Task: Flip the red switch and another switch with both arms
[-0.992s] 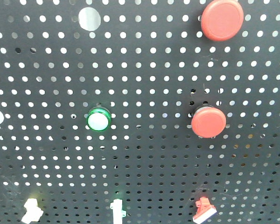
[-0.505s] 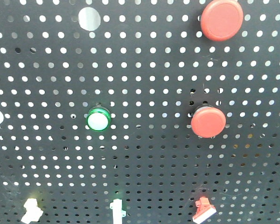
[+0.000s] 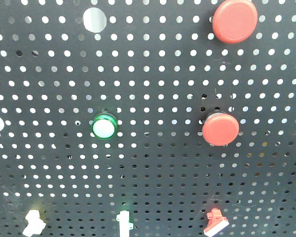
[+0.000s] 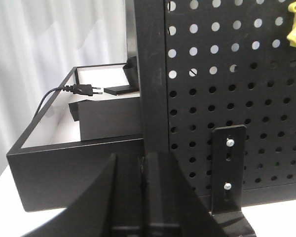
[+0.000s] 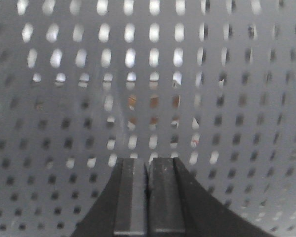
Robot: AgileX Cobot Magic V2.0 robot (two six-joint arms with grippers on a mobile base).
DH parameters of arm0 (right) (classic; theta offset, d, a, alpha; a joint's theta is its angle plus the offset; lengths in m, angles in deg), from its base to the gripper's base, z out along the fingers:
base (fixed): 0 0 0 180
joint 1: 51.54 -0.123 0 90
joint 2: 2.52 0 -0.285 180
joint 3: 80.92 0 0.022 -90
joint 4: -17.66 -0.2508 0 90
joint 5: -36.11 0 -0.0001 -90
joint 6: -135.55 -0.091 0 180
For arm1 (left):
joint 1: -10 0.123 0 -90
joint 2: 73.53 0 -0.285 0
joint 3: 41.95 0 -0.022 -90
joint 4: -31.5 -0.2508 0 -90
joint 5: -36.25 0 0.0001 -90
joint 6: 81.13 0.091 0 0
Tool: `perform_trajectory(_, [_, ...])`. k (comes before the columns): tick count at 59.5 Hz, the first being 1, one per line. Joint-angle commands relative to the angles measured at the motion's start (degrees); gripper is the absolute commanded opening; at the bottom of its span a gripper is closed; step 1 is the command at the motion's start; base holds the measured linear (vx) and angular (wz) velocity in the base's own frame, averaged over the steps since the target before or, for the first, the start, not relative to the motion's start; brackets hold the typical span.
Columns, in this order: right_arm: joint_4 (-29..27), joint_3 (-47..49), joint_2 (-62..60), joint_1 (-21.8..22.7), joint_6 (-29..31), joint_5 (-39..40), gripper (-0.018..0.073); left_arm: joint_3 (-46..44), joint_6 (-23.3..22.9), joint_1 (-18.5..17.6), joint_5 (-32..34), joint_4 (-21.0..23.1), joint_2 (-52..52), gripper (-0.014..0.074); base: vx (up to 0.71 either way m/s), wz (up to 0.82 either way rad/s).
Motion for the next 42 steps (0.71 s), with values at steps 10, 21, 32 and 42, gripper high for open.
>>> perform_trajectory(10, [-0.65, -1.25, -6.56, 0.43, 0.43, 2.45, -0.0006, 1.17, -0.56, 0.13, 4.58, 0.04, -1.09, 0.0003, 0.0, 0.0])
perform_trajectory(21, [-1.26, -1.25, -6.72, 0.43, 0.36, 2.1, -0.0006, 1.17, -0.56, 0.13, 4.58, 0.04, -1.09, 0.0003, 0.0, 0.0])
perform_trajectory(32, [-1.26, -1.25, -6.72, 0.43, 0.36, 2.1, -0.0006, 1.17, -0.56, 0.13, 4.58, 0.04, -1.09, 0.0003, 0.0, 0.0])
perform_trajectory(42, [-1.26, -1.25, -6.72, 0.43, 0.36, 2.1, -0.0006, 1.17, -0.56, 0.13, 4.58, 0.04, -1.09, 0.0003, 0.0, 0.0])
